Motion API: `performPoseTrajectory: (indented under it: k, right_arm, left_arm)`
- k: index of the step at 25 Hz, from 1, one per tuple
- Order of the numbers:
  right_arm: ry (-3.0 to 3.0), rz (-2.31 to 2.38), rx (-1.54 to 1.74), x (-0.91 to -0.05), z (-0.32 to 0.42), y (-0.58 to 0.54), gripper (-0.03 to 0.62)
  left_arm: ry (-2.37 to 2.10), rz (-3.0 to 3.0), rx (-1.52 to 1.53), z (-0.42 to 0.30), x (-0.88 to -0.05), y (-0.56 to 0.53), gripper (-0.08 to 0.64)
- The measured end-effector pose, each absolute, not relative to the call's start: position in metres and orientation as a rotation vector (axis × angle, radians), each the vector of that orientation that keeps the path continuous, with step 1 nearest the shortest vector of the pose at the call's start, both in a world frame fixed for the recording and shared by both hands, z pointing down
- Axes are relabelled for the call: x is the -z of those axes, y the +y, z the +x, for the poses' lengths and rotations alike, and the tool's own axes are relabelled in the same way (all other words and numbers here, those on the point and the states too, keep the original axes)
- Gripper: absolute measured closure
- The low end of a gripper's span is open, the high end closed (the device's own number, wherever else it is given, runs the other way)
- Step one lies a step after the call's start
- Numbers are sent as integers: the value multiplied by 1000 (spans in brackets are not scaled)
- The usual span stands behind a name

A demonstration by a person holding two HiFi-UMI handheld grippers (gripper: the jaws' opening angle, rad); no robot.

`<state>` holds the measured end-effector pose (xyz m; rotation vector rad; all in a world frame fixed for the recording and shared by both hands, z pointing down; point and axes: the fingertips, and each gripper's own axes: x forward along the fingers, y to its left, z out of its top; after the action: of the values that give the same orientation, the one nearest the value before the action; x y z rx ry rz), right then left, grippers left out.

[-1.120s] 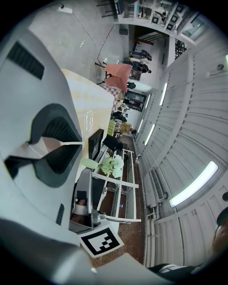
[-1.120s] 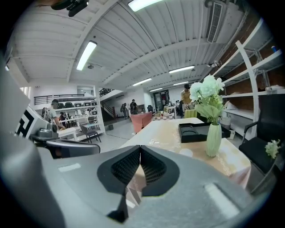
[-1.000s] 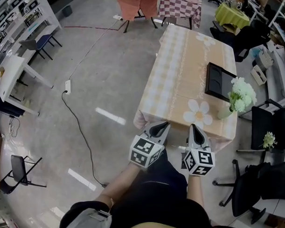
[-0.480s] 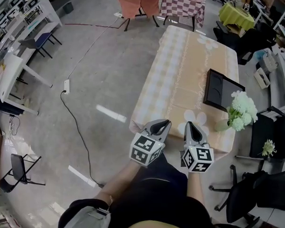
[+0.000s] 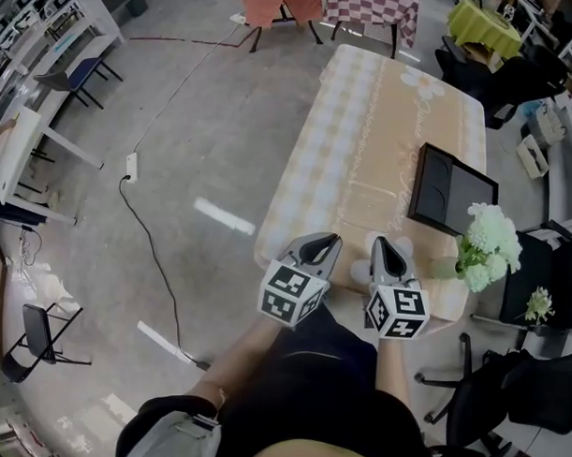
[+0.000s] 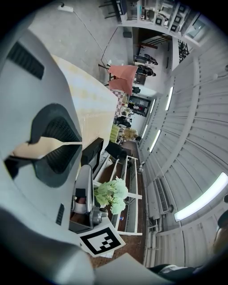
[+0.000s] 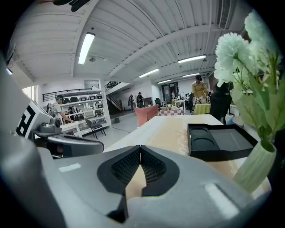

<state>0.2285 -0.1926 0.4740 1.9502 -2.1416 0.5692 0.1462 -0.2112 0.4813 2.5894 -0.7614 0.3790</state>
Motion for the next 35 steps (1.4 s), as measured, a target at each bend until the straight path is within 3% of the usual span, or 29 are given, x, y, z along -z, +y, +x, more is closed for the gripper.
performPoseTrajectory:
  k: [16, 20, 35]
  right_arm:
    - [-2132, 1753, -612, -504, 241, -242, 583]
    - [-2121, 1607, -591, -517, 235, -248, 534]
    - [-2064, 1059, -356, -558, 200, -248, 503]
  left_arm:
    - [-813, 2504, -432, 161, -506, -258, 535]
    - [-822, 2475, -442, 165, -514, -269, 535]
    - [-893, 2394, -502, 155, -537, -299, 535]
